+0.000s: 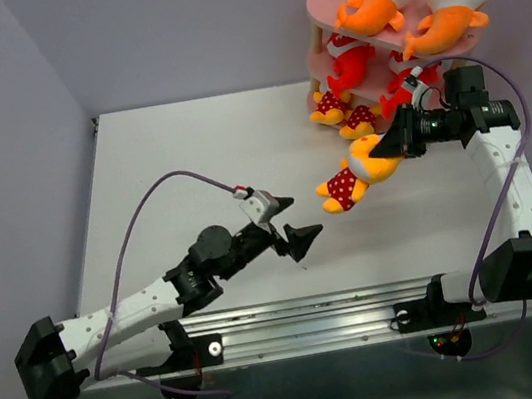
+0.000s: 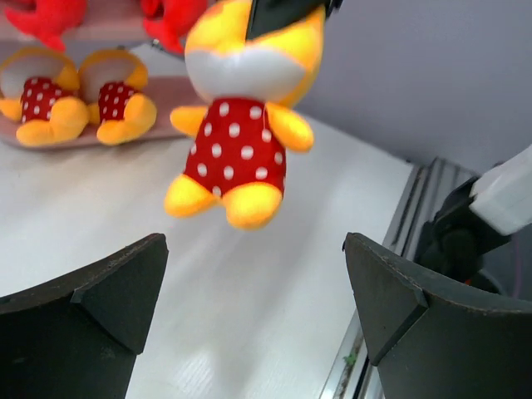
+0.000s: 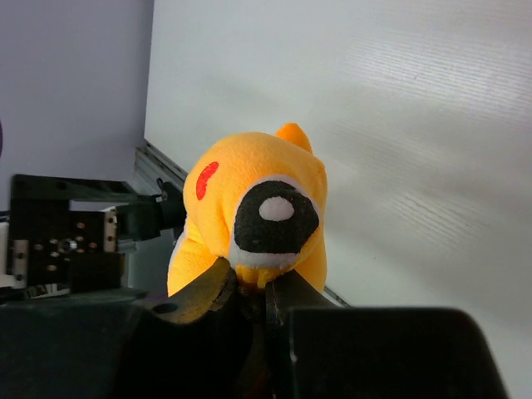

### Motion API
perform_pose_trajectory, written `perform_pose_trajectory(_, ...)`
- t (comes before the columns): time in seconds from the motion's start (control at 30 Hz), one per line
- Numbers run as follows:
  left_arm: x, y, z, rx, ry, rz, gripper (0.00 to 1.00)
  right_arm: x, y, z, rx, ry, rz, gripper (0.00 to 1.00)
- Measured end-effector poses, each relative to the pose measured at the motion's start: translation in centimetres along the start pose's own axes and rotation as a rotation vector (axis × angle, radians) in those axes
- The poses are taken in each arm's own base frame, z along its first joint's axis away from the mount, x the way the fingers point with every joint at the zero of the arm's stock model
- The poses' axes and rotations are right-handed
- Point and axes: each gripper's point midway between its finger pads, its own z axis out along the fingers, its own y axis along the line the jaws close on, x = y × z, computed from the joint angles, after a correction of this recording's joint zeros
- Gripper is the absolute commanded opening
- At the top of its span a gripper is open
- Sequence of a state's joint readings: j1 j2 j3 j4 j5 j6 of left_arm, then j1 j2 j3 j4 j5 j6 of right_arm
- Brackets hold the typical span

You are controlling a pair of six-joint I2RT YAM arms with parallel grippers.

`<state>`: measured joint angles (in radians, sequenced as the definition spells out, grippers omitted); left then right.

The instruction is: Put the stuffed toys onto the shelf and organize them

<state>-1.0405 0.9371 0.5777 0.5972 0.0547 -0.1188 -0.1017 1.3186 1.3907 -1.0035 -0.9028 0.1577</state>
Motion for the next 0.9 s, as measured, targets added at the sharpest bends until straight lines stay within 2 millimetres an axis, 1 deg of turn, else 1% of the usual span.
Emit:
perform_pose_trajectory(0.03, 1.7, -0.1, 0.2, -0.025, 0.034, 0.025, 0.99, 0.0, 0.1, -0.1, -0.005, -0.003, 0.005, 0.01)
perform_pose_trajectory(0.07, 2.8, -0.1, 0.4, -0.046, 0.055, 0.045, 0.99, 0.0, 0.2, -0.1, -0.009, -0.004, 0.006, 0.01)
perform_pose_trajectory(0.1, 4.6, 0.0, 0.6, -0.072, 0.089, 0.071, 0.99, 0.0, 0.4, -0.2, -0.014, -0.005, 0.011, 0.01)
perform_pose_trajectory(0.13, 5.3, 0.0, 0.6, -0.086, 0.101, 0.087, 0.99, -0.1, 0.4, -0.2, -0.016, -0.006, 0.013, 0.01)
perform_pose_trajectory(0.2, 6.6, 0.9, 1.0, -0.14, 0.122, 0.135, 0.99, -0.1, 0.4, -0.3, -0.02, -0.01, 0.018, 0.01)
perform_pose_trajectory(0.3, 6.7, 2.0, 1.5, -0.205, 0.108, 0.181, 0.99, 0.1, 0.2, -0.3, -0.024, -0.013, 0.023, 0.01)
perform_pose_trajectory(0.33, 6.5, 2.4, 1.6, -0.226, 0.095, 0.2, 0.99, 0.3, 0.2, -0.2, -0.027, -0.009, 0.027, 0.01)
perform_pose_trajectory(0.4, 6.0, 2.5, 2.0, -0.244, 0.065, 0.226, 0.99, 0.6, 0.0, -0.1, -0.03, -0.003, 0.035, 0.01)
perform_pose_trajectory(0.47, 5.8, 2.3, 2.4, -0.249, 0.046, 0.249, 0.99, 0.7, 0.0, 0.0, -0.031, 0.002, 0.043, 0.01)
perform_pose_trajectory(0.63, 6.6, 1.4, 3.7, -0.233, 0.05, 0.298, 0.99, 0.7, 0.1, 0.0, -0.036, -0.001, 0.042, 0.01)
perform_pose_trajectory(0.73, 6.7, 0.8, 4.0, -0.206, 0.048, 0.311, 0.99, 0.7, 0.1, 0.0, -0.036, -0.001, 0.042, 0.01)
perform_pose_trajectory(0.9, 6.1, 0.0, 4.2, -0.171, 0.02, 0.308, 0.99, 0.6, 0.2, 0.0, -0.046, -0.005, 0.047, 0.02)
